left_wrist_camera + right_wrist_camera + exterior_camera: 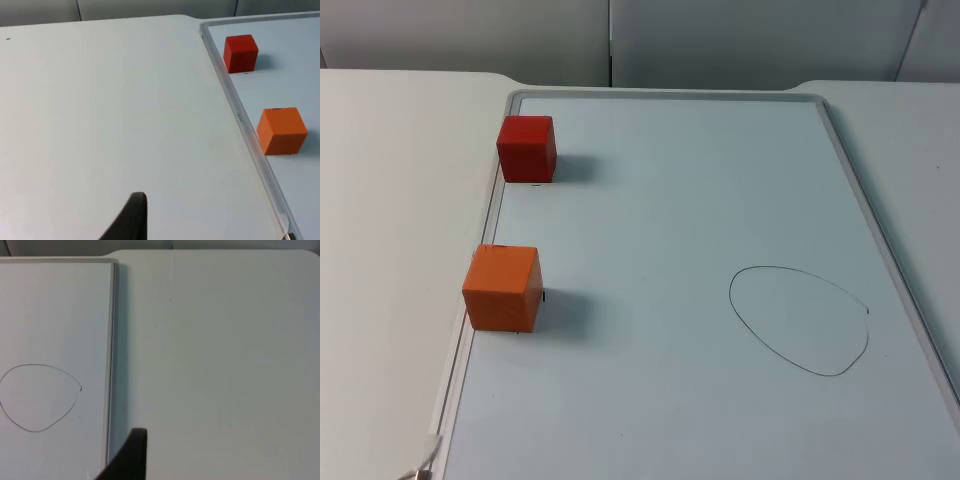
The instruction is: Pick up one cube with the left hand and another cube with the right hand. First place the cube in the right hand at the target position, then stack the cube in the left hand on top.
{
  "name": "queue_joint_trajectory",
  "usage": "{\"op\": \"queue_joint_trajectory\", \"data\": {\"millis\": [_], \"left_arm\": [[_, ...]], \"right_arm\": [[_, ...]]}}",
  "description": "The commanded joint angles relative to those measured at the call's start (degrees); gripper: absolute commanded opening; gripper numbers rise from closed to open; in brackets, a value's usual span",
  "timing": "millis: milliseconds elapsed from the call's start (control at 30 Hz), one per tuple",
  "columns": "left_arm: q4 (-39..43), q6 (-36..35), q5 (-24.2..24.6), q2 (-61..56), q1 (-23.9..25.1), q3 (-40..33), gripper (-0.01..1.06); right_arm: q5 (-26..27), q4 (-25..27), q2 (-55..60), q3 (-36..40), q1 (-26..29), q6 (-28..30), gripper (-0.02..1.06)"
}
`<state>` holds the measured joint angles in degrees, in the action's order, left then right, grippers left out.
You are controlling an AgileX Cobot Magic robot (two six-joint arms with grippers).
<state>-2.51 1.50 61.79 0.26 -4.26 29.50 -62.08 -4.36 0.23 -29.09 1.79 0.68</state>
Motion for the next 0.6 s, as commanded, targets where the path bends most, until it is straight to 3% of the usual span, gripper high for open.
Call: {"op": "queue_joint_trajectory", "data": {"millis": [0,333,567], "left_arm": [[-0.30,-0.21,-0.51,-0.26,0.13,0.51,1.05],[-0.10,-0.33,-7.98,4.01,0.13,11.31,1.05],[-0.10,0.77,-16.06,18.34,0.13,21.49,1.05]], "right_arm": [[0.44,0.17,-0.23,0.10,0.43,0.17,1.04],[0.44,0.17,-0.23,0.10,0.43,0.17,1.04],[0.44,0.17,-0.23,0.10,0.43,0.17,1.04]]}}
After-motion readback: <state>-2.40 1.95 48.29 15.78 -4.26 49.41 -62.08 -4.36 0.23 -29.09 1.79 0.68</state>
